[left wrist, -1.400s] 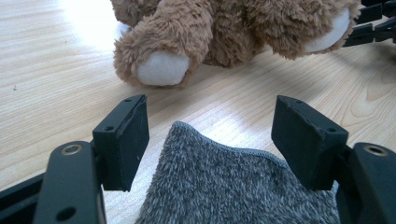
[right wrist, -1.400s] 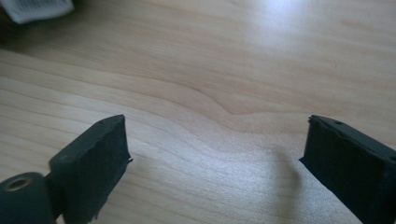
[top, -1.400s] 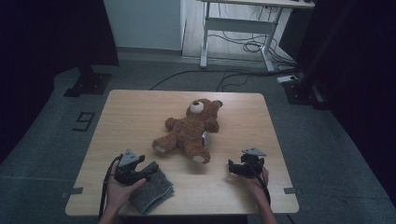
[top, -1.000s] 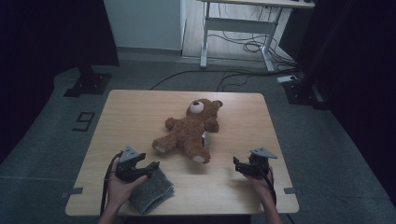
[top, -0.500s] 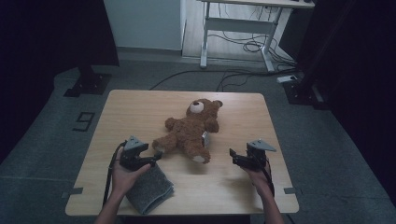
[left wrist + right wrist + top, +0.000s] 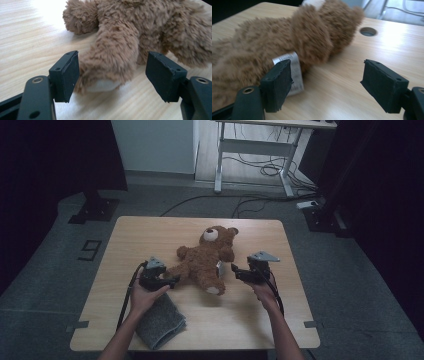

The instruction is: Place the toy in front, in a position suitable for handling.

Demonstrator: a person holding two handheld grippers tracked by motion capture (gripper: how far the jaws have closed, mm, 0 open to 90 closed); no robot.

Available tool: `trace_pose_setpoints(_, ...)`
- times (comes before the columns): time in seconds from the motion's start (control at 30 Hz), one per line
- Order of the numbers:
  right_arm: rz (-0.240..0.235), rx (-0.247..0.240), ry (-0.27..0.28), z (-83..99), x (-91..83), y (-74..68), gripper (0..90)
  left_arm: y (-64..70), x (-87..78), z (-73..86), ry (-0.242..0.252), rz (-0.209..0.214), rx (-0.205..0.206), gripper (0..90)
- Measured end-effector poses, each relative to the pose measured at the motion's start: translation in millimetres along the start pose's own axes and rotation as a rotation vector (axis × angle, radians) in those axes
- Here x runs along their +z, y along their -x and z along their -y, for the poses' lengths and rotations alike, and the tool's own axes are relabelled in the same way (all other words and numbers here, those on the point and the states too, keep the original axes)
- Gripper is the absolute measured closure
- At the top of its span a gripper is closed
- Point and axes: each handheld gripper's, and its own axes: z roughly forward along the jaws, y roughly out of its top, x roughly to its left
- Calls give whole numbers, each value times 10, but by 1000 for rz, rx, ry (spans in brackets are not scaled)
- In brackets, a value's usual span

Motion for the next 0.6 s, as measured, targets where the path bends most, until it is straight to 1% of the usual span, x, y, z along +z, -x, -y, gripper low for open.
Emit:
trace_pose_setpoints(0.03, -9, -1, -1, -21, 32, -9, 237, -12, 24, -14, -5, 18, -6, 268)
trace_pose_setpoints(0.07, -9, -1, -1, -21, 32, -9, 237, -12, 24, -14, -5, 18, -6, 263)
trace_pose_setpoints(0.1, -18, -6, -5, -51, 71, -24, 237, -19, 56, -24, -10, 32, -10, 263)
trace_pose_setpoints(0.13, -21, -26, -11, -118, 155, -58, 242, -16, 117, -27, -33, 27, -1, 253)
trace_pose_setpoints(0.17, -25, -29, -12, -138, 184, -64, 246, -14, 150, -23, -46, 27, -7, 249)
trace_pose_setpoints(0.23, -38, -24, -23, -186, 265, -69, 271, -16, 172, -20, -52, 31, -8, 243)
trace_pose_setpoints(0.3, -54, -23, -20, -213, 332, -73, 346, 2, 219, -19, -59, 10, 3, 247)
trace_pose_setpoints(0.33, -54, -23, -20, -213, 332, -73, 346, 2, 219, -19, -59, 10, 3, 256)
trace_pose_setpoints(0.37, -72, -28, -25, -234, 401, -79, 395, 2, 258, -24, -69, -5, 9, 282)
trace_pose_setpoints(0.4, -72, -28, -25, -234, 401, -79, 395, 2, 258, -24, -69, -5, 9, 297)
trace_pose_setpoints(0.43, -82, -31, -21, -243, 457, -89, 455, 0, 292, -25, -81, -20, 15, 313)
trace_pose_setpoints(0.47, -82, -31, -21, -243, 457, -89, 455, -3, 318, -25, -96, -21, 14, 313)
trace_pose_setpoints(0.5, -82, -30, -29, -246, 512, -94, 538, 2, 345, -21, -99, -36, 24, 376)
trace_pose_setpoints(0.53, -75, -34, -23, -244, 525, -94, 588, 0, 349, -22, -96, -42, 26, 418)
trace_pose_setpoints(0.6, -85, -14, -16, -247, 547, -74, 670, -4, 351, -25, -94, -44, 25, 534)
